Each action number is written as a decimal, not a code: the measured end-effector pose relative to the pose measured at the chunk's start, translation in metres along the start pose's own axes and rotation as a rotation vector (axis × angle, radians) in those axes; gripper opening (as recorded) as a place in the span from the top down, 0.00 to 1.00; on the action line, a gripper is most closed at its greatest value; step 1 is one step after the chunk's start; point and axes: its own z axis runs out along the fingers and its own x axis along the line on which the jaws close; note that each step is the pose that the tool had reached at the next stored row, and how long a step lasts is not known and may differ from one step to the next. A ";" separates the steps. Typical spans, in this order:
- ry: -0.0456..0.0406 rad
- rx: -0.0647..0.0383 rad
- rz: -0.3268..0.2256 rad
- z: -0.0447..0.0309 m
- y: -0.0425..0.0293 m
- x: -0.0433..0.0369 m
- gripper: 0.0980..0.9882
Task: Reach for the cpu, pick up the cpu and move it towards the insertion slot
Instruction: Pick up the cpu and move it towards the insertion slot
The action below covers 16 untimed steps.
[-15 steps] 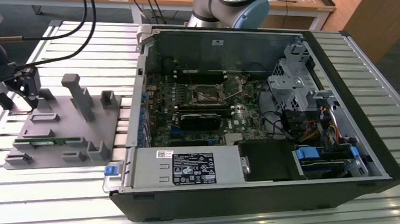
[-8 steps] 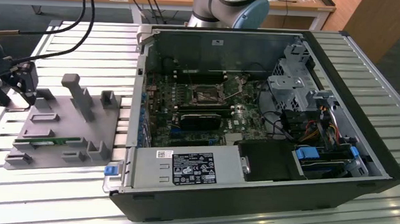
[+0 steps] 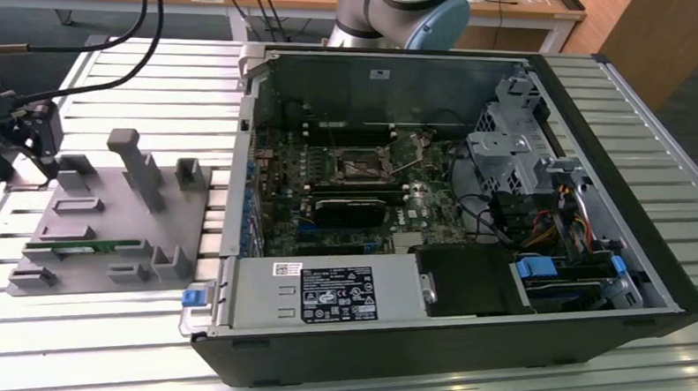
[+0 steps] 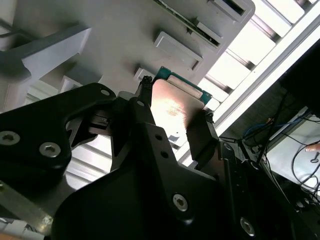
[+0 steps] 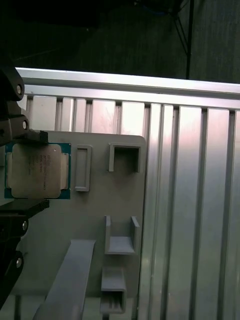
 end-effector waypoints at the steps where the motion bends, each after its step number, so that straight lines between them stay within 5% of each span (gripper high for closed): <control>1: 0.0001 0.000 0.000 -0.0009 0.0000 0.0000 0.52; 16: 0.0001 0.000 0.000 -0.0206 0.0012 0.0000 0.52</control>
